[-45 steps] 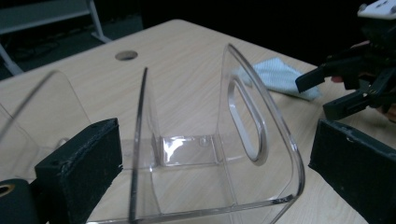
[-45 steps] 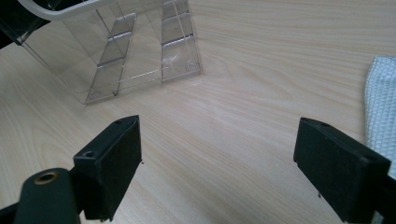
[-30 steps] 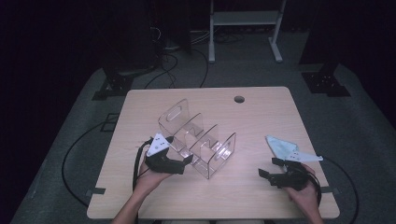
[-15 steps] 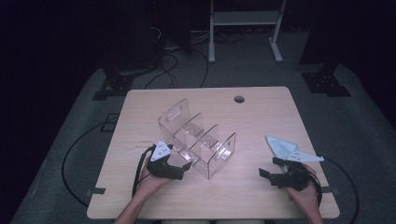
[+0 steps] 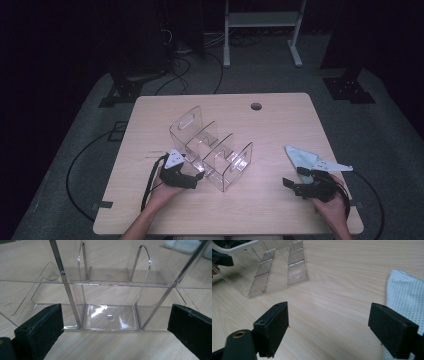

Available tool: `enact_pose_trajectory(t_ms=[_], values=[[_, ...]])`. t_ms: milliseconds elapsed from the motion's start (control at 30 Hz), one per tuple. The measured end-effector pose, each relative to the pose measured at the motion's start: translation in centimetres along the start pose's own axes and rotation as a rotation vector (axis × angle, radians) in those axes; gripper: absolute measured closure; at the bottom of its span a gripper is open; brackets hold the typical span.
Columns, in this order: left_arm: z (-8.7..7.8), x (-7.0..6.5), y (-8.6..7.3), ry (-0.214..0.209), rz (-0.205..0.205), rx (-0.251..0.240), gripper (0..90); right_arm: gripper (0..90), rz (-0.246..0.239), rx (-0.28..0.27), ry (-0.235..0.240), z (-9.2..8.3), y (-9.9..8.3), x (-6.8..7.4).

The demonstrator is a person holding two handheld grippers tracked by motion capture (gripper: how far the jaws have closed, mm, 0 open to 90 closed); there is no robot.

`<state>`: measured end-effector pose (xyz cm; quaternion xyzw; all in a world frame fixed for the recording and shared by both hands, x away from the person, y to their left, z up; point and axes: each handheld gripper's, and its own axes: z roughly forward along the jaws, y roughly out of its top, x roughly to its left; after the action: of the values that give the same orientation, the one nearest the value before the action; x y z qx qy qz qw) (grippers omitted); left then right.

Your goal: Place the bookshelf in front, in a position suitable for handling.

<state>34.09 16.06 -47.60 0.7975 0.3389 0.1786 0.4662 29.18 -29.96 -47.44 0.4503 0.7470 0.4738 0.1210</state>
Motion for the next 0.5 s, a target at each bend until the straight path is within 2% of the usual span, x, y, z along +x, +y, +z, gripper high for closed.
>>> enact_pose_trajectory(t_ms=[300, 400, 433, 500], values=[[1.2, 0.0, 0.3, -0.001, 0.009, -0.003, 0.0, 19.5, 0.028, 0.005, -0.034, -0.3, 0.7, -1.8], [1.6, 0.1, 0.3, 0.002, 0.008, -0.01, 0.6, 21.5, 0.032, 0.031, -0.068, -0.2, 1.2, -2.7], [1.7, 0.1, 0.2, 0.006, 0.006, -0.007, 3.5, 21.9, 0.035, 0.035, -0.086, -0.2, 1.4, -3.0], [1.8, 0.1, 0.2, 0.004, 0.014, -0.014, 4.3, 23.2, 0.063, 0.033, -0.112, -0.1, 1.6, -3.9]])
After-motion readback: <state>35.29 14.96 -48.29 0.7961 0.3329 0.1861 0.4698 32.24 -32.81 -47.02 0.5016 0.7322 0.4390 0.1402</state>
